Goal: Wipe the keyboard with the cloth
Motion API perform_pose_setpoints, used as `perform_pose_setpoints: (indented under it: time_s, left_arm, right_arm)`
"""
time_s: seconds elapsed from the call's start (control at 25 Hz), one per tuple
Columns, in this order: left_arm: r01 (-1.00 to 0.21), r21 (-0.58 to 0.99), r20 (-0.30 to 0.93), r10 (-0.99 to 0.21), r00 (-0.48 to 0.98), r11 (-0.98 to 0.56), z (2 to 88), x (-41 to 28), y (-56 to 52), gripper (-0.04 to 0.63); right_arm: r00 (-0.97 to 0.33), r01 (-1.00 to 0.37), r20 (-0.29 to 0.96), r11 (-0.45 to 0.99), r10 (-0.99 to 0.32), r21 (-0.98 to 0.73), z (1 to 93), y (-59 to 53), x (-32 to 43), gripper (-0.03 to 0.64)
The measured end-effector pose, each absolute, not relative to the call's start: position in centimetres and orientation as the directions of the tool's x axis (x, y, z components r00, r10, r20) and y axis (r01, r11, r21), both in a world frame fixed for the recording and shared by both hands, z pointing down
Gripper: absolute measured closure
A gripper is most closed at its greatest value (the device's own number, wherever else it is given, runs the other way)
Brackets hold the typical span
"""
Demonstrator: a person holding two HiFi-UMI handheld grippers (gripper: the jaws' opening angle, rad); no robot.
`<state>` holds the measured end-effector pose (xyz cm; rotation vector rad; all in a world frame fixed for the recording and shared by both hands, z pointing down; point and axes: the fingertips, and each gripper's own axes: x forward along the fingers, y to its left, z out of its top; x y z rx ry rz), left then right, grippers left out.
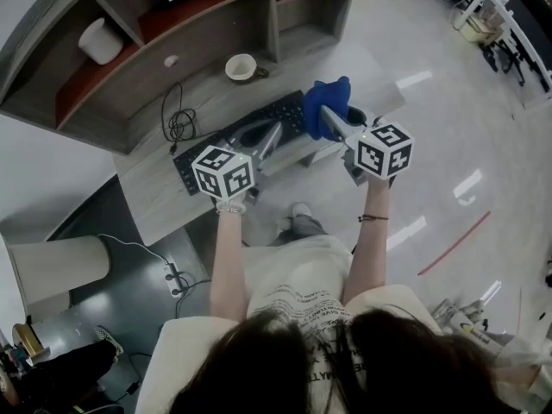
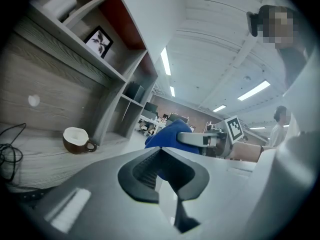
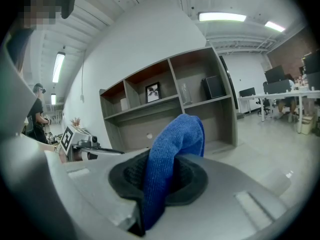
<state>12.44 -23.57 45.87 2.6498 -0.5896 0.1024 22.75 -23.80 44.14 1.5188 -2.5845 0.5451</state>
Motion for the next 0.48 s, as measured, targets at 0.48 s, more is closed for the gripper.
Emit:
perform_pose_setpoints:
  time_s: [0.48]
  left_arm:
    - [-0.475, 0.443, 0.207, -0.429, 0.879, -0.76, 48.3, 15.0, -24.8, 0.591]
  right_arm:
    - [-0.56, -0.827, 0.344, 0.483, -0.753, -0.288, 47.0, -26.7, 24.7, 0.558]
